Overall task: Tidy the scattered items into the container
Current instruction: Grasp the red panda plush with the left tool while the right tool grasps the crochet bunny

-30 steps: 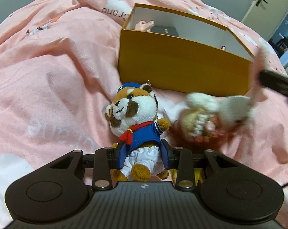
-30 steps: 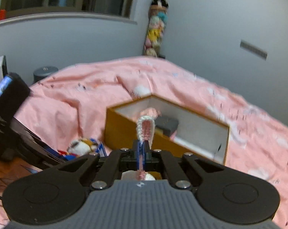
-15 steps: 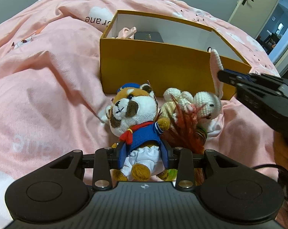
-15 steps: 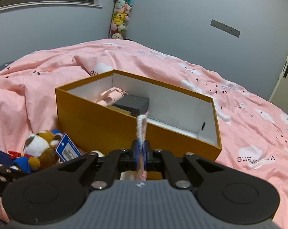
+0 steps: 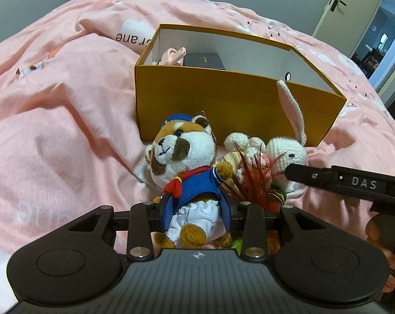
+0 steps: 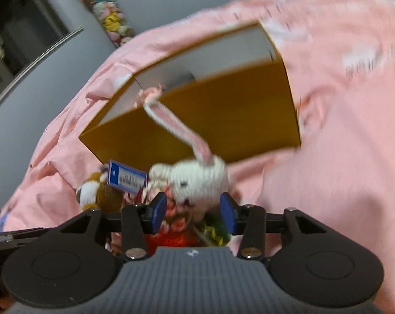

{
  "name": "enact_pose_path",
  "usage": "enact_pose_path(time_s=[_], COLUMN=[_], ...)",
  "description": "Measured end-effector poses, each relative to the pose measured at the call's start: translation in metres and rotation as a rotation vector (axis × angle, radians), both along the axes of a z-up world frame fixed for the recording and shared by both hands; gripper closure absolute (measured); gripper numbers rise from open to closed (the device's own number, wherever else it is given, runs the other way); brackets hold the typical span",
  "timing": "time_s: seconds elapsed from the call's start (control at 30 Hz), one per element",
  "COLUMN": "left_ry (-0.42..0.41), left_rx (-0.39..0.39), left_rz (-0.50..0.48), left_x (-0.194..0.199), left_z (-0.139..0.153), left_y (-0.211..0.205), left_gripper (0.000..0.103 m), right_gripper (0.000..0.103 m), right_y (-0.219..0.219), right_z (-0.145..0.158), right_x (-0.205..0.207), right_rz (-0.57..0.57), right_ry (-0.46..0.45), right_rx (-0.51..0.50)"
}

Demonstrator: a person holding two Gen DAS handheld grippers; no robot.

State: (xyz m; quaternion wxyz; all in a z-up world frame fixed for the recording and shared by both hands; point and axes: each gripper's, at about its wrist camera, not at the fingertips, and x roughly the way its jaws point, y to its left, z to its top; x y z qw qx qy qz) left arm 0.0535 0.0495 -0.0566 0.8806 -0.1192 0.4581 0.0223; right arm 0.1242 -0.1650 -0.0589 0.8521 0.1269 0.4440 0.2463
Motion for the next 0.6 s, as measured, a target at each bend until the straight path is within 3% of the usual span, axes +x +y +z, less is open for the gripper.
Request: enact_pose_path(time_s=[0.17, 0.47, 0.6], left_ry=[0.019, 0.034, 0.044], left_rx=[0.0, 0.007, 0.006], left_rz=[-0.002, 0.001, 0.012], left_x=[0.005, 0.012, 0.014], left_z=[-0.006, -0.01, -0.012], left_y=[0.0, 0.001, 0.003], left_gripper=[0.061, 0.061, 0.061], right_gripper=[0.051, 0.05, 0.044], right_y=[-0.001, 0.006, 0.013], right_z=[-0.02, -0.028, -0.033], right_x=[0.005, 0.024, 0.037], right_rz=[-0.046, -0.095, -0.122], right_ry=[0.077, 0.108, 0.139], right_rx=[0.035, 0.133, 0.171])
